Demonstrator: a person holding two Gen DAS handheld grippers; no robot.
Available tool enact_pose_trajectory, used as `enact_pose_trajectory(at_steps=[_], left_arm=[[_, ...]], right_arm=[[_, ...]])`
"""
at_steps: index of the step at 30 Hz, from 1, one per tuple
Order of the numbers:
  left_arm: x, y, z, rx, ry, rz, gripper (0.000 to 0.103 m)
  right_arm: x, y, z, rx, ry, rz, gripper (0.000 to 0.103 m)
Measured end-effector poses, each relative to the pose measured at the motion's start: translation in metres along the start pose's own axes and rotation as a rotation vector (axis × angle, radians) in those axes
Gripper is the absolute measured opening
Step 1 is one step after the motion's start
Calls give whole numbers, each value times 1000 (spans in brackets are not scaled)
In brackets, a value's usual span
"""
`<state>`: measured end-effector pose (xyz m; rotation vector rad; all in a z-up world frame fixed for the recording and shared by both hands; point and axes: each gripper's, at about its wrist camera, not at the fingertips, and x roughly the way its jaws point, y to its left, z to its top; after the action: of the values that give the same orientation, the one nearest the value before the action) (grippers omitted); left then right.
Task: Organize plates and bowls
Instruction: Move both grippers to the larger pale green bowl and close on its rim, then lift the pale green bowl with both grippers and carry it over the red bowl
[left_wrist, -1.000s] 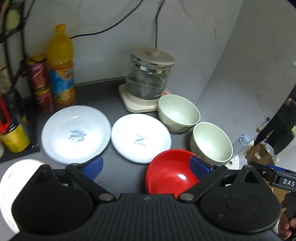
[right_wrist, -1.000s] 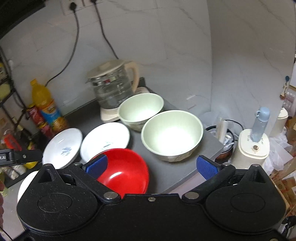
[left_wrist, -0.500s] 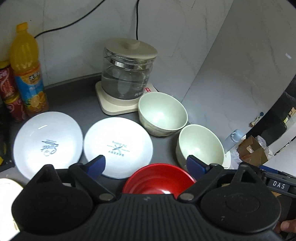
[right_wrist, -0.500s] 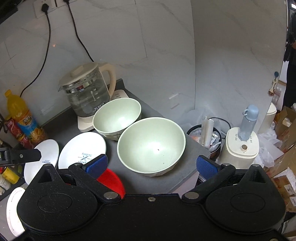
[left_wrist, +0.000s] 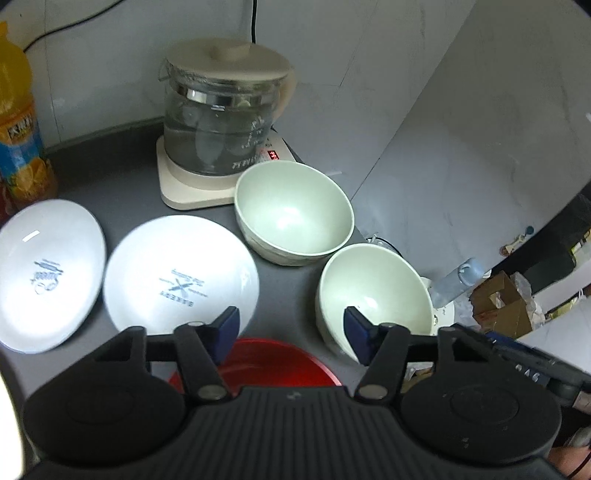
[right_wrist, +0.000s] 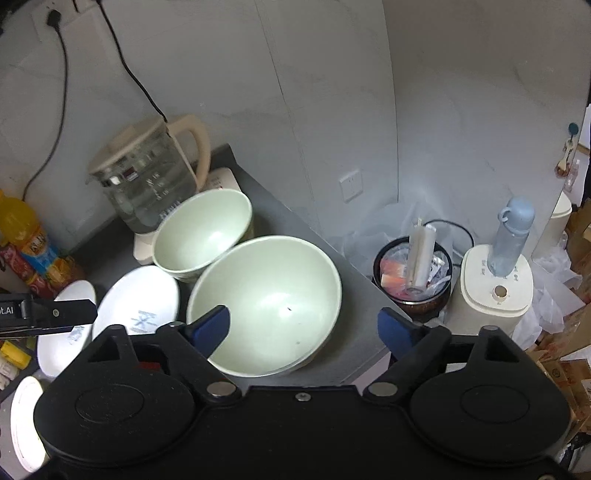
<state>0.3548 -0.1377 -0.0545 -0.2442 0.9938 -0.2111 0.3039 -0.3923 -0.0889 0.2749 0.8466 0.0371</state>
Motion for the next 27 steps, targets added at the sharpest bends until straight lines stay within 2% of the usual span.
enact_pose_trajectory(at_steps=[8, 16, 21, 24, 27], left_arm=[[35, -18, 6, -21, 47, 17, 52], [73, -28, 5, -40, 89, 48, 48], [89, -30, 4, -62, 108, 73, 42], [95, -30, 4, -81, 112, 86, 34], [102, -29, 5, -97, 118, 99, 27]], right_arm=[[30, -18, 6, -19, 62, 38, 73], [54, -33, 9, -13, 133, 80, 67], [64, -35, 11, -40, 158, 98, 62], [72, -35, 12, -46, 173, 108, 59], [78, -33, 12, -55, 190, 127, 51]])
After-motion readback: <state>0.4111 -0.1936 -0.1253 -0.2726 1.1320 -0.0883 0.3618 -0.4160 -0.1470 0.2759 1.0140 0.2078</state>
